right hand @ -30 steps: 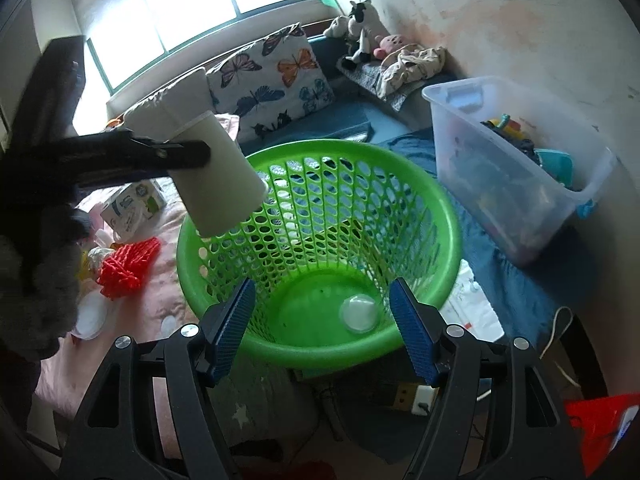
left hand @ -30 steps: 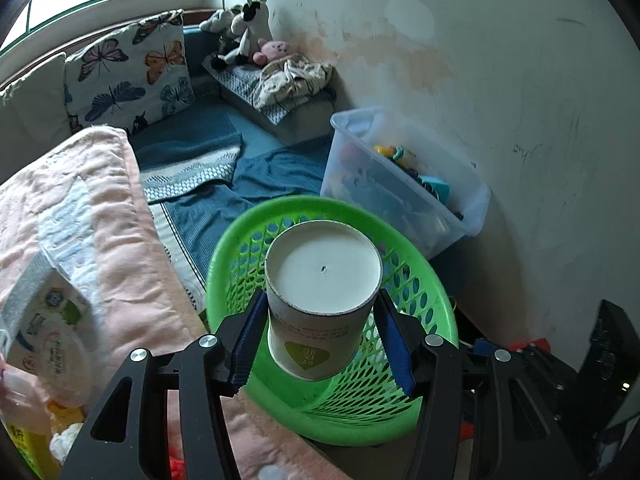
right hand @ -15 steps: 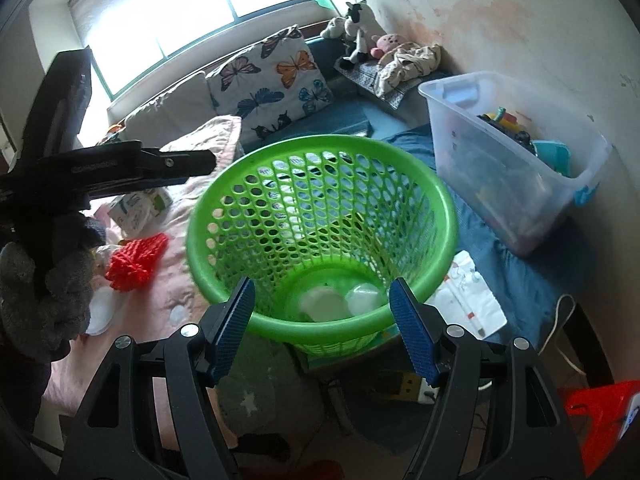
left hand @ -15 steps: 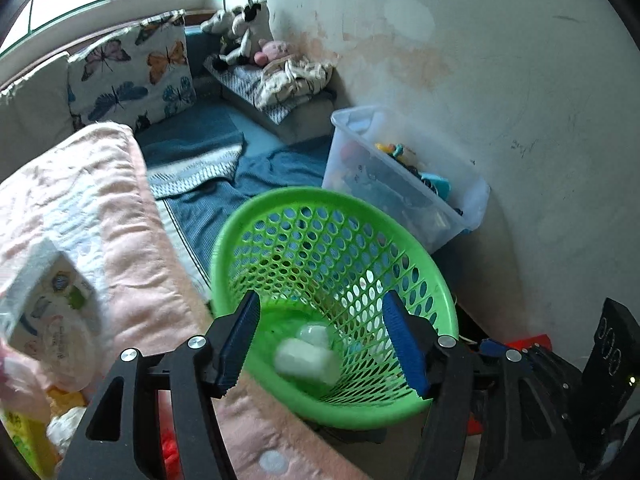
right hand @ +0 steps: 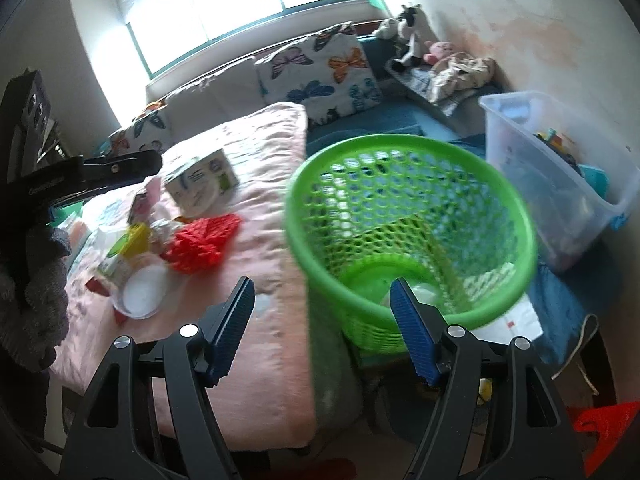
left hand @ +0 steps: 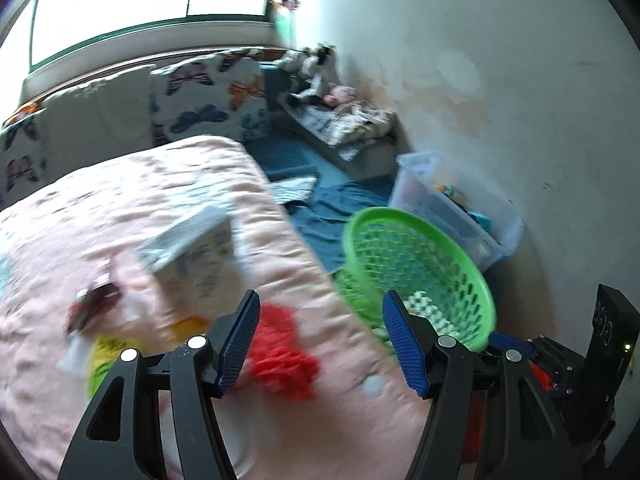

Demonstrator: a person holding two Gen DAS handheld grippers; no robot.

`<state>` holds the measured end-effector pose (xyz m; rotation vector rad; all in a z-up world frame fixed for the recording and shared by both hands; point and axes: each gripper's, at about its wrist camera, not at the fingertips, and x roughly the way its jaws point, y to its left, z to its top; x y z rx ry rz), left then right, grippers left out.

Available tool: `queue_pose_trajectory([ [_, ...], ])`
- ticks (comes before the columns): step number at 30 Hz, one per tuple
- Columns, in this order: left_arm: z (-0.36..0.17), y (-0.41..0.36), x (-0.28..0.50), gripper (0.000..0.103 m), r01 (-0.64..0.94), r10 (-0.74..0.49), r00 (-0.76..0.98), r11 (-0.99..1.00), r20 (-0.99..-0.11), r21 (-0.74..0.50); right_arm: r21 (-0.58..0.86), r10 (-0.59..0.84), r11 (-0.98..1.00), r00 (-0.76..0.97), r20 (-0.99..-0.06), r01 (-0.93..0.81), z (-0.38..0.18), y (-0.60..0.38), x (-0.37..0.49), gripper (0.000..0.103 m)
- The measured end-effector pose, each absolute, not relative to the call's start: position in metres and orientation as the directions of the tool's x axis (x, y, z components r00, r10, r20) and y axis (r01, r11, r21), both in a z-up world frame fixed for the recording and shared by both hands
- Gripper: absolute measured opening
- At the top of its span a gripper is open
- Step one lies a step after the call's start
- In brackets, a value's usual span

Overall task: Collect trash
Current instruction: 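Grasp the clear rectangular container with the left tool while the right tool grasps the red mesh net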

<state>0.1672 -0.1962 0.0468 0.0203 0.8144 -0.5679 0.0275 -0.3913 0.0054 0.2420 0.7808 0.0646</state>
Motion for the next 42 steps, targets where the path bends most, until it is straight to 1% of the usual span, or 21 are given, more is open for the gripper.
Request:
queue_pose_trajectory([
  [7, 0.046, -0.124, 0.161, 0.062, 0.374, -0.404, 0.610, 0.905, -0.681, -0.202, 0.229, 0.194, 0.972, 0.694, -0.693, -0.042, 0.007, -0.351, 0.047, 0.071],
  [19, 0.018, -0.041, 0.157, 0.062, 0.227, -0.342, 0.617, 0.940, -0.709, -0.256, 0.227, 0.269, 0.962, 0.648, -0.713, -0.150, -0.002, -0.291, 0.081, 0.071],
  [26, 0.004, -0.032, 0.156, 0.062, 0.237, -0.331, 0.598, 0.943, -0.730, -0.234, 0.231, 0.282, 0.959, 0.625, -0.728, -0.164, -0.013, -0.274, 0.104, 0.070],
  [27, 0.002, -0.033, 0.157, 0.062, 0.244, -0.334, 0.594, 0.942, -0.732, -0.231, 0.233, 0.283, 0.959, 0.622, -0.730, -0.163, -0.014, -0.274, 0.107, 0.067],
  [36, -0.004, -0.021, 0.163, 0.062, 0.226, -0.327, 0.595, 0.945, -0.734, -0.237, 0.236, 0.270, 0.962, 0.598, -0.755, -0.136, -0.030, -0.273, 0.126, 0.059],
  [38, -0.005, -0.021, 0.166, 0.062, 0.228, -0.317, 0.601, 0.948, -0.733, -0.223, 0.240, 0.270, 0.962, 0.596, -0.756, -0.131, -0.032, -0.274, 0.128, 0.059],
  [42, -0.010, -0.027, 0.173, 0.062, 0.240, -0.271, 0.614, 0.959, -0.742, -0.152, 0.240, 0.271, 0.962, 0.595, -0.757, -0.133, -0.032, -0.274, 0.130, 0.059],
])
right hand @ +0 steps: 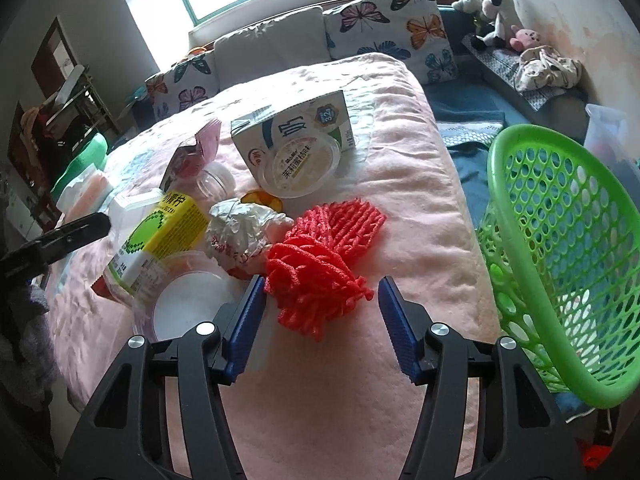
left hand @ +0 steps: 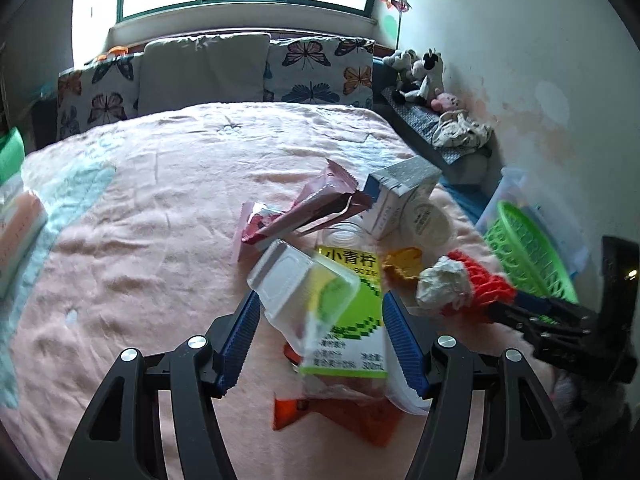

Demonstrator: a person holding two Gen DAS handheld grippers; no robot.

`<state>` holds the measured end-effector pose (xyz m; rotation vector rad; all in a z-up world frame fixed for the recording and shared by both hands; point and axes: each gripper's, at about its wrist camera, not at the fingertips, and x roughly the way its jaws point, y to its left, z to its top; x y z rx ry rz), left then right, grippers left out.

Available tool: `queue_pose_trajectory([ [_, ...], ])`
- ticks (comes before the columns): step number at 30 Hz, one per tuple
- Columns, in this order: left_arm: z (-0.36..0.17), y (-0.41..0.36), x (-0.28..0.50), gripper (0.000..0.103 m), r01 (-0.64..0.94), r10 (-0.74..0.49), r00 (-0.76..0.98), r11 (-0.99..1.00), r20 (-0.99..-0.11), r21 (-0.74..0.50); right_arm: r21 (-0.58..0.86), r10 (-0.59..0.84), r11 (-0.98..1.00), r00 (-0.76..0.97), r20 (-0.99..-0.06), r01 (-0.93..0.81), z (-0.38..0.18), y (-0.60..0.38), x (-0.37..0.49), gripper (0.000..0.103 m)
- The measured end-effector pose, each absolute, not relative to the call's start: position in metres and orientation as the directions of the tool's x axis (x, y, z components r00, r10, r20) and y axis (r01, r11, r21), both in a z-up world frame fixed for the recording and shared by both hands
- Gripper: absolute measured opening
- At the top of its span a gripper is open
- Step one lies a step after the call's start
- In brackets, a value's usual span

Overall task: Collect trash
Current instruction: 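Grasp the clear rectangular container with the left tool while the right tool grasps the red mesh net, then carry both items over the basket while the right tool releases the red mesh net inside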

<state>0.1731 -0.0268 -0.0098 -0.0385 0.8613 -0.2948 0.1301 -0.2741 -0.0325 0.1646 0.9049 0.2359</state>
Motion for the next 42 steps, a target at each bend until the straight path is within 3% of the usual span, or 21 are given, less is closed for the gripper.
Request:
queue_pose_trajectory([
  [4, -0.017, -0.028, 0.180, 0.061, 0.249, -0.262, 0.608, 0.959, -0.749, -0.133, 0.236, 0.269, 0.962, 0.595, -0.757, -0.135, -0.033, -0.273, 0.132, 0.059],
  [17, -0.014, -0.021, 0.179, 0.034, 0.277, -0.286, 0.628, 0.951, -0.724, -0.135, 0.225, 0.261, 0.965, 0.597, -0.758, -0.137, -0.035, -0.268, 0.135, 0.051],
  [24, -0.002, -0.008, 0.170, 0.031, 0.257, -0.293, 0.651, 0.953, -0.700, -0.161, 0.220, 0.254, 0.967, 0.613, -0.748, -0.132, -0.032, -0.269, 0.132, 0.043],
  [42, 0.059, -0.002, 0.142, 0.027, 0.312, -0.407, 0.689, 0.913, -0.599, -0.261, 0.223, 0.239, 0.968, 0.714, -0.658, -0.118, 0.018, -0.298, 0.090, 0.042],
])
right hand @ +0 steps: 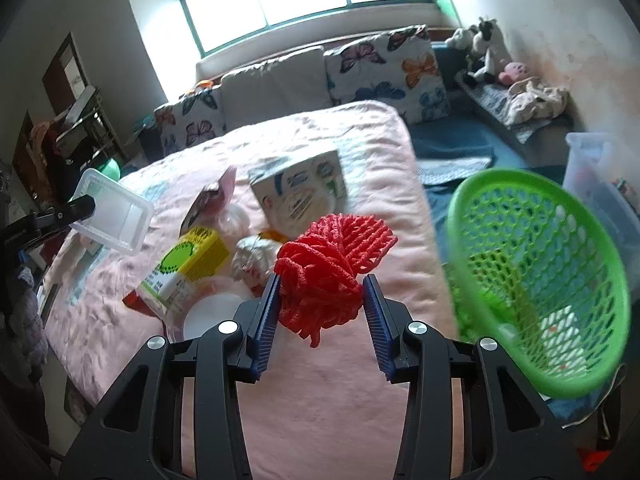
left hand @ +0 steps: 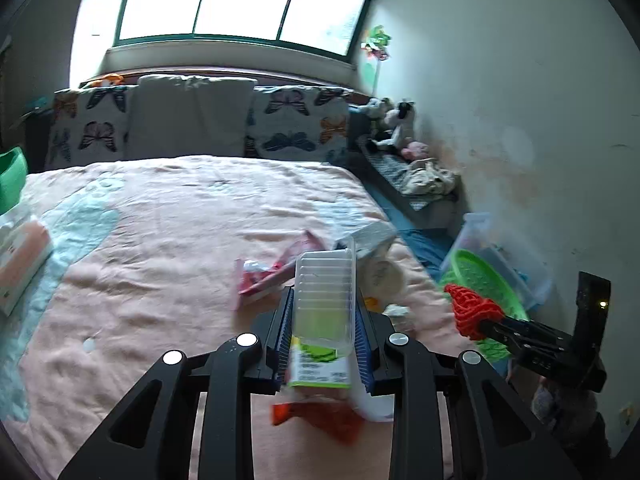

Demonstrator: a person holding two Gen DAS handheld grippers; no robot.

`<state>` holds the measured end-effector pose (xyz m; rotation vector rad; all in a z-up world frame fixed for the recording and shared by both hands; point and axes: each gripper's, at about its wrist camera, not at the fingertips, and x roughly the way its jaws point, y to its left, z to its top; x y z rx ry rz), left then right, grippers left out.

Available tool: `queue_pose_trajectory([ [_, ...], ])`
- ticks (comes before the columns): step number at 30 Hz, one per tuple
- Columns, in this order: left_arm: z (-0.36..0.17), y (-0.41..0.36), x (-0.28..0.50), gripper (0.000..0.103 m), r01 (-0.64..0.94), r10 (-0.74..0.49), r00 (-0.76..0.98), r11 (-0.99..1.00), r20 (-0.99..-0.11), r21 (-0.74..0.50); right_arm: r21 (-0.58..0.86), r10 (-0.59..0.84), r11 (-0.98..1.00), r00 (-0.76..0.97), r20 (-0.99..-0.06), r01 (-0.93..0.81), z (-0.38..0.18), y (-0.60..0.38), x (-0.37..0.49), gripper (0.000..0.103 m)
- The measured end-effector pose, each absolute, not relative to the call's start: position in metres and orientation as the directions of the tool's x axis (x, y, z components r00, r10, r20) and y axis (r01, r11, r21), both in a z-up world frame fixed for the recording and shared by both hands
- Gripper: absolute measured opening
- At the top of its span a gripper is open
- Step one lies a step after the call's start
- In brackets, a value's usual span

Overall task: Collect trash
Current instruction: 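Carry both items over the basket while the right tool releases the red mesh net inside, then open the left tool to drop the clear container into the basket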

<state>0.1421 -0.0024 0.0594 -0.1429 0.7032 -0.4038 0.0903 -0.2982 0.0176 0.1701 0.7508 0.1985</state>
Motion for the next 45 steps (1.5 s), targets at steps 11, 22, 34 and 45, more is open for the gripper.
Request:
queue_pose_trajectory([
  [11, 0.078, -0.082, 0.157, 0.027, 0.454, -0.531, 0.623, 0.843, -0.575, -0.288, 0.220, 0.109, 0.974, 0.742, -0.662, 0.053, 0.020, -0.374, 0.072, 0.042],
  [22, 0.080, -0.172, 0.173, 0.027, 0.550, -0.600, 0.544, 0.783, -0.587, -0.291, 0.224, 0.051, 0.963, 0.714, -0.699, 0.150, -0.002, -0.425, 0.069, 0.045],
  [34, 0.064, -0.247, 0.195, 0.027, 0.603, -0.630, 0.447, 0.737, -0.636, -0.306, 0.245, 0.042, 0.951, 0.708, -0.704, 0.187, -0.013, -0.449, 0.059, 0.056],
  [45, 0.035, -0.312, 0.201, 0.027, 0.636, -0.609, 0.372, 0.717, -0.701, -0.286, 0.260, 0.037, 0.946, 0.729, -0.683, 0.195, -0.007, -0.460, 0.029, 0.059],
])
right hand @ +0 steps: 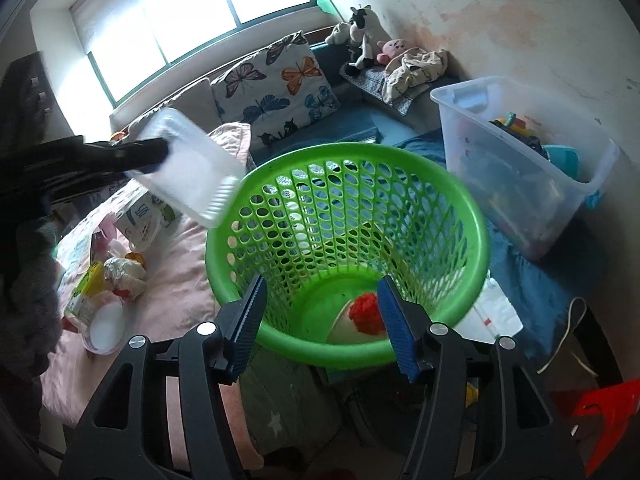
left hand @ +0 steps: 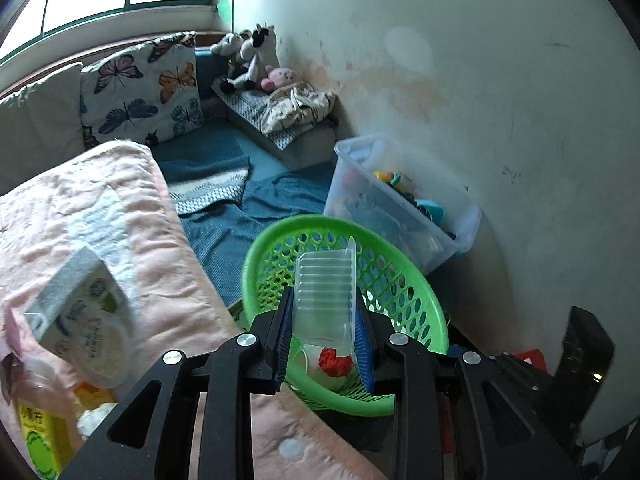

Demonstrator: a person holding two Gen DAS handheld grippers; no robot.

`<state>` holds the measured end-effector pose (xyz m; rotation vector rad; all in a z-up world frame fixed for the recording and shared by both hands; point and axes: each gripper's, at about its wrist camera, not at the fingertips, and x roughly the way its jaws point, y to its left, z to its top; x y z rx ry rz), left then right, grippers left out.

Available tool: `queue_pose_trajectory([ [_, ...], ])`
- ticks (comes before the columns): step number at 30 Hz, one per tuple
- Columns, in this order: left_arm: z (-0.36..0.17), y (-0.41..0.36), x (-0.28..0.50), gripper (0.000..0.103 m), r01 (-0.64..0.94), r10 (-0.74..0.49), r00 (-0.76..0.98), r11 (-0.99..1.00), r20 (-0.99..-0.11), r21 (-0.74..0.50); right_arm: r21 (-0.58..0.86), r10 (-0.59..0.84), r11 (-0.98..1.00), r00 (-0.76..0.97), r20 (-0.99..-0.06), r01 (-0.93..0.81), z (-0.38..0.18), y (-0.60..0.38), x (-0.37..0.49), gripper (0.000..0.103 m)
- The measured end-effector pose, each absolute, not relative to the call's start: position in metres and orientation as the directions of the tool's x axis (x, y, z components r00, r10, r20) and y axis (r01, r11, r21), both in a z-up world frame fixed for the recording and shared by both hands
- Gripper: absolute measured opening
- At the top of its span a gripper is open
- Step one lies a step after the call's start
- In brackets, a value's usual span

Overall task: Collect trash
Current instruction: 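Open the left tool to drop the clear container into the basket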

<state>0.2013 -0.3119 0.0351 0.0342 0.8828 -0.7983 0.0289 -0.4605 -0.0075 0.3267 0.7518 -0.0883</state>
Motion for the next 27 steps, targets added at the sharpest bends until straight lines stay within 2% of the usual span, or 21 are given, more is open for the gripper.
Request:
queue_pose_trajectory([
  [7, 0.014, -0.331, 0.200, 0.027, 0.632, -0.596, 0.325, 0.715, -0.734, -0.301, 0.271, 0.027, 0.938, 0.735, -0.678, 0.216, -0.008, -0.468, 0.016, 0.060],
  [12, 0.008, -0.328, 0.197, 0.045, 0.620, -0.589, 0.325, 0.723, -0.740, -0.303, 0.278, 0.031, 0.935, 0.733, -0.680, 0.218, -0.009, -0.468, 0.014, 0.060],
  [14, 0.009, -0.324, 0.196, 0.047, 0.620, -0.594, 0.327, 0.722, -0.735, -0.307, 0.278, 0.035, 0.937, 0.734, -0.679, 0.213, -0.008, -0.466, 0.013, 0.060],
  [27, 0.029, -0.253, 0.173, 0.047, 0.566, -0.549, 0.447, 0.785, -0.706, -0.252, 0.281, 0.096, 0.950, 0.734, -0.673, 0.133, -0.002, -0.426, 0.013, 0.061],
])
